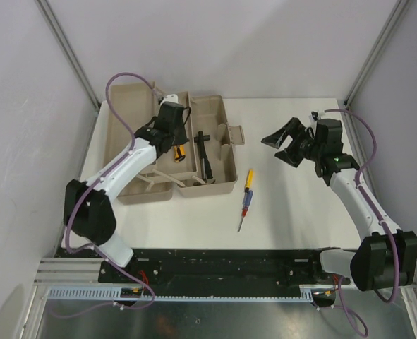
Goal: Pack the tool kit
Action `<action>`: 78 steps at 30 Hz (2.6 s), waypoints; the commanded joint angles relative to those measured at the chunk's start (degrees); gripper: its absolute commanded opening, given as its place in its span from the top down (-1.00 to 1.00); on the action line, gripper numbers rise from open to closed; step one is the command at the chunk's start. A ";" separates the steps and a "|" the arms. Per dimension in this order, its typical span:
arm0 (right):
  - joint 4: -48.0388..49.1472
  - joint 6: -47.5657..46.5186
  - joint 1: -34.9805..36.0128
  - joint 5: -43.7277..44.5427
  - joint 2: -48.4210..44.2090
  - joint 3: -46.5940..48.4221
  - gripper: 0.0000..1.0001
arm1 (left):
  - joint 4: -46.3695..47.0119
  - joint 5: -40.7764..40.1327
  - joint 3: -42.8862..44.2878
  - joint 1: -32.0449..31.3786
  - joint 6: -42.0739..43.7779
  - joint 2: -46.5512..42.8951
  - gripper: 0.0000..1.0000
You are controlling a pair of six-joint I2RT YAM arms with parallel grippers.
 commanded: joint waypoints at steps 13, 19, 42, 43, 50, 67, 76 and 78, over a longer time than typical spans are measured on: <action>-4.83 -2.89 -2.46 1.26 -0.42 2.37 -0.82 | -0.24 3.35 7.23 1.84 -4.63 7.67 0.62; -3.97 -2.24 -2.39 0.94 0.36 2.38 -0.82 | -0.64 3.79 6.72 2.01 -4.85 6.86 0.21; -5.77 -3.36 -2.72 3.34 3.18 2.38 -0.81 | 2.82 17.03 6.58 -16.08 15.72 -2.25 -0.98; -6.42 -3.45 -2.86 3.69 3.25 2.31 -0.80 | 3.60 18.26 5.47 -17.53 15.61 -2.03 -0.99; -12.46 -4.91 -4.58 8.96 1.96 2.30 -0.78 | 5.41 19.31 0.00 -25.92 12.84 1.29 -0.97; -18.17 -4.17 -11.02 13.76 -1.20 -2.89 -0.68 | 6.88 17.61 0.17 -34.95 13.35 19.00 -0.51; -18.47 -4.43 -11.18 14.15 -0.54 -3.54 -0.66 | 6.79 14.24 -1.57 -36.12 12.63 20.74 -0.44; -18.45 -4.47 -11.18 14.04 -0.25 -3.55 -0.65 | 6.69 14.69 -1.49 -36.19 12.80 21.62 -0.39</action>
